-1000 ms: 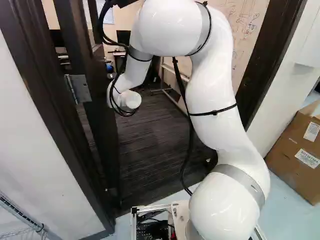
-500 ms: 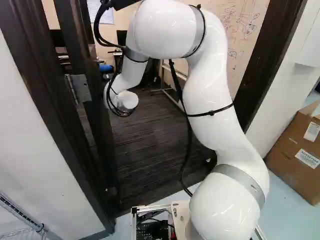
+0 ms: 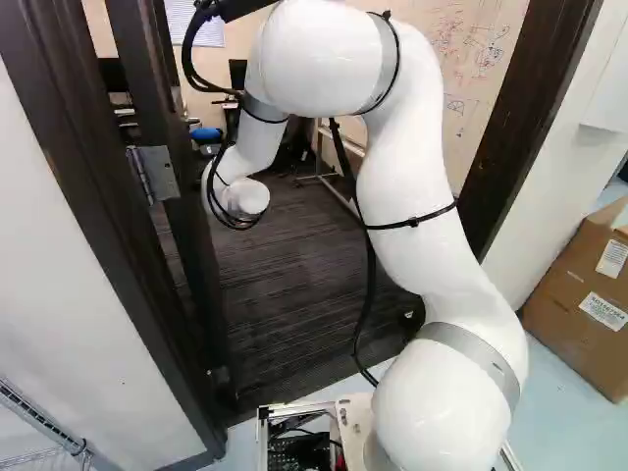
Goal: Open the door and move inside
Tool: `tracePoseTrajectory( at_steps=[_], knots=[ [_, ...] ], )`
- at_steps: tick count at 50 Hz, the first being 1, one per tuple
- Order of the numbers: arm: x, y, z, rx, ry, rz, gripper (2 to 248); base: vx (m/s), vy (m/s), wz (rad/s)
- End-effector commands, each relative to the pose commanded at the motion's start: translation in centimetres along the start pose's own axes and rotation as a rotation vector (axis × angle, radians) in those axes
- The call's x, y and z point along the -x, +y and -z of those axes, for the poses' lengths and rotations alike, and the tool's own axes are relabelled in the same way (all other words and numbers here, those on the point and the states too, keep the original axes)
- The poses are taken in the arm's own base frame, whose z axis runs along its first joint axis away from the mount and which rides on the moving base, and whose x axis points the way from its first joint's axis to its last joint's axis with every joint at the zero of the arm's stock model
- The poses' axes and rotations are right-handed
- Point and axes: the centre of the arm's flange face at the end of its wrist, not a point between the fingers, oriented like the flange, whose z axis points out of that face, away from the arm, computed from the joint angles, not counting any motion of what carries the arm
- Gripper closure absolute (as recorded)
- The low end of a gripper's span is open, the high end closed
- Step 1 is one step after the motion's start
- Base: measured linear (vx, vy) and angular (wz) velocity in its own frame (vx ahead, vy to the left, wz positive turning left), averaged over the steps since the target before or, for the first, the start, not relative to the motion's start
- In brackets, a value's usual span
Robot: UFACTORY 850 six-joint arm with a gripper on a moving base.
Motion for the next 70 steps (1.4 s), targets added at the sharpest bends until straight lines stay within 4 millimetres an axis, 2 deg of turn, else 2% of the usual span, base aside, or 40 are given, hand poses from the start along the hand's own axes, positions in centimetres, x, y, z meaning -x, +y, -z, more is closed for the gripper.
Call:
tracePoseTrajectory(
  at_steps=[15,70],
  knots=[
    [0.0,0.8,0.4,0.012,-0.003,-0.003,3,0.0,0.0,0.0],
    [-0.3,8.8,4.2,0.13,-0.022,-0.024,3,0.0,0.0,0.0]
  ],
)
